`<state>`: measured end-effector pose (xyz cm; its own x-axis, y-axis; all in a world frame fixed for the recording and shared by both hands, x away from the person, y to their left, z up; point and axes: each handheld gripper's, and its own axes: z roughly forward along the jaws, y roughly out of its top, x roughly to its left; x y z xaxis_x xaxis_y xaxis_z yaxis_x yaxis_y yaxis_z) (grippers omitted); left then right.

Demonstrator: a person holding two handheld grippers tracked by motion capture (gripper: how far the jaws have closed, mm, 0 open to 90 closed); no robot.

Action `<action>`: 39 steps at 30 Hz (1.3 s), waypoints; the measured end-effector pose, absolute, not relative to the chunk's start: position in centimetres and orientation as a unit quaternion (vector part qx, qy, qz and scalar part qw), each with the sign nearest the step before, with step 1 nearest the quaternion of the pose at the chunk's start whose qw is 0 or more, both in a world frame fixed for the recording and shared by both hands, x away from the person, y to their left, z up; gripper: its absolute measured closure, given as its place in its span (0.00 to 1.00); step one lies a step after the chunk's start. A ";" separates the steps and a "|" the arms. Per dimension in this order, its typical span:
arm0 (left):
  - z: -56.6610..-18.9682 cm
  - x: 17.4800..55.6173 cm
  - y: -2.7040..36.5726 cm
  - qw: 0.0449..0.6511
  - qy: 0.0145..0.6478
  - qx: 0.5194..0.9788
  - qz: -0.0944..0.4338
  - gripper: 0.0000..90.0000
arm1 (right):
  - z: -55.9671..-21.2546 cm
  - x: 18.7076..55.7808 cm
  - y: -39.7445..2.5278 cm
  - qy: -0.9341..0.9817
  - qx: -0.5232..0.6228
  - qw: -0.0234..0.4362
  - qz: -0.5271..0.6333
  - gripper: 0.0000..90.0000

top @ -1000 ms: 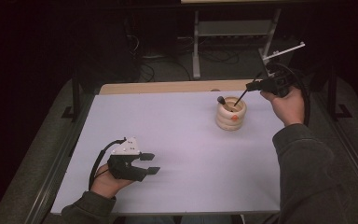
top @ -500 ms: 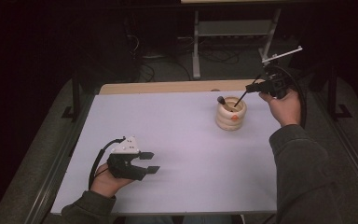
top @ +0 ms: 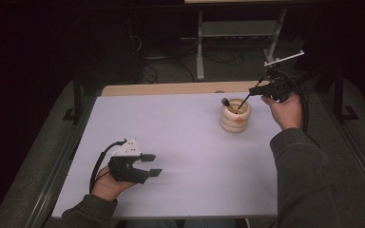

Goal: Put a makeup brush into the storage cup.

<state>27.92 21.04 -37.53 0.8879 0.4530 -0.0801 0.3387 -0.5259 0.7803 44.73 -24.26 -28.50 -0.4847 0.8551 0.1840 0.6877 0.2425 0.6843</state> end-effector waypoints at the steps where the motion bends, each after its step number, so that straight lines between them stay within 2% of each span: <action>1: -37.5 27.9 21.1 0.430 0.227 0.871 0.067 0.48 | -28.6 44.7 -24.2 0.779 0.495 0.114 0.367 0.93; 39: -37.4 28.0 21.2 0.429 0.226 0.872 0.066 0.48 | -31.7 45.4 -24.1 0.771 0.514 0.116 0.357 0.93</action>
<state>27.96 21.16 -37.41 0.8897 0.4497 -0.0794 0.3371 -0.5294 0.7785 45.44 -24.06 -31.72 -0.4446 0.8757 0.1883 0.7099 0.2164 0.6702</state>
